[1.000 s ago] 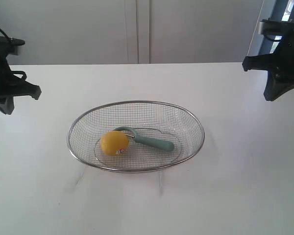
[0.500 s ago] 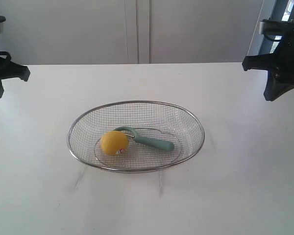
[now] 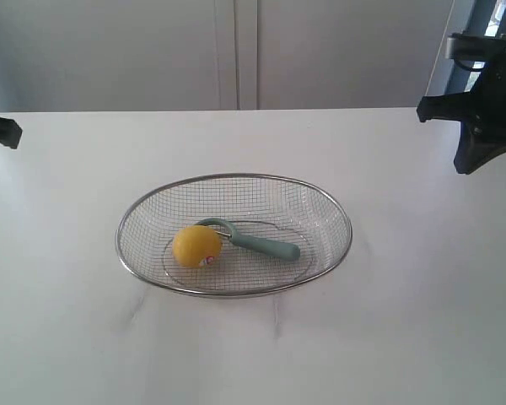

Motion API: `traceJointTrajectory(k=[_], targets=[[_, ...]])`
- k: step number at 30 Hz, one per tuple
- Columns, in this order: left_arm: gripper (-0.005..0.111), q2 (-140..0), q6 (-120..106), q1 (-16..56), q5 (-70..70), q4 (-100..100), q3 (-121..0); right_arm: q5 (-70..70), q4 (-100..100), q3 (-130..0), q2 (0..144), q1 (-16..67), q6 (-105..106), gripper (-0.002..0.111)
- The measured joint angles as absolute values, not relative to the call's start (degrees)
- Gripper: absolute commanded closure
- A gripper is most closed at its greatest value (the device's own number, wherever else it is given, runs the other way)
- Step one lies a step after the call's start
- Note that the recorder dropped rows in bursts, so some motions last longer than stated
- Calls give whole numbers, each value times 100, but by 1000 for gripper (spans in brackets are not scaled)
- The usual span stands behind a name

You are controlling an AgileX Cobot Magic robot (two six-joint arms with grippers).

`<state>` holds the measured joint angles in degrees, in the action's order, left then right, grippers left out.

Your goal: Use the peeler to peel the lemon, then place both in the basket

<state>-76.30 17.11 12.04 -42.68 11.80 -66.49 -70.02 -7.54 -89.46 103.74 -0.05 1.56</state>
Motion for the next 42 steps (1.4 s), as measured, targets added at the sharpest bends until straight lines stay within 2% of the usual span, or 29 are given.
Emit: traceJointTrajectory(k=[14, 38, 42], targets=[[107, -6320, 1662, 1204, -4165, 1115, -5987, -7002, -754, -8946, 10374, -5, 156, 108], [107, -5912, 1650, 1171, -4131, 1083, -5950, -7002, -754, -8946, 10374, -5, 148, 108], [107, -5231, 1650, 918, -3442, 961, -5474, -7002, -754, -8946, 10374, -5, 148, 108]])
